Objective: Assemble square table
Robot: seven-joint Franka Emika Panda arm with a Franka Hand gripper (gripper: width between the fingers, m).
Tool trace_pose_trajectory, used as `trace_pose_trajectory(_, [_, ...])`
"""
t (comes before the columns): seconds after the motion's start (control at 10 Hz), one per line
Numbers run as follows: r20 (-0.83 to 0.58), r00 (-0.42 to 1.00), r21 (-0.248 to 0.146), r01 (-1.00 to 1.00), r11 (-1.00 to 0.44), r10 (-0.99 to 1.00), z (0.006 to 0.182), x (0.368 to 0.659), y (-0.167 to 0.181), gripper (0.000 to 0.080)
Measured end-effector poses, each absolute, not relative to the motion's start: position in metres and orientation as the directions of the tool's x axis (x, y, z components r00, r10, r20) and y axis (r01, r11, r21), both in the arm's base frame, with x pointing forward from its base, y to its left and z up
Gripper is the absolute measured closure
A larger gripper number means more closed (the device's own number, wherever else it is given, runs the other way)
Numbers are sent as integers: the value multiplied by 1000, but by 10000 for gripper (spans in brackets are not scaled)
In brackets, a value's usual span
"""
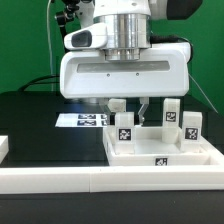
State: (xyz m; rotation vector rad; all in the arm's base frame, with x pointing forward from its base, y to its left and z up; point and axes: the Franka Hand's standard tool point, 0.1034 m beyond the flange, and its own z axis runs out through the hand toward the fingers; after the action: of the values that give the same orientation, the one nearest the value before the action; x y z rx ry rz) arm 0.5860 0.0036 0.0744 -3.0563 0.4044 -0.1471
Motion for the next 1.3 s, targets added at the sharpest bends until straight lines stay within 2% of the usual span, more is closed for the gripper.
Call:
trace_pose_trajectory(0.3, [64, 831, -93, -547, -832, -553, 74, 585, 4, 509])
trace_pose_trajectory(0.8, [21, 526, -112, -844, -525, -850, 74, 584, 7, 509])
trace_pose_trajectory(1.0, [-22, 303, -116, -947, -298, -953, 74, 584, 8, 509])
trace_pose_trajectory(1.1, [-31, 241, -115, -965, -236, -970, 74, 584, 9, 509])
trace_pose_trajectory(1.3, [-65, 5, -105, -994, 2, -998, 74, 584, 10, 509])
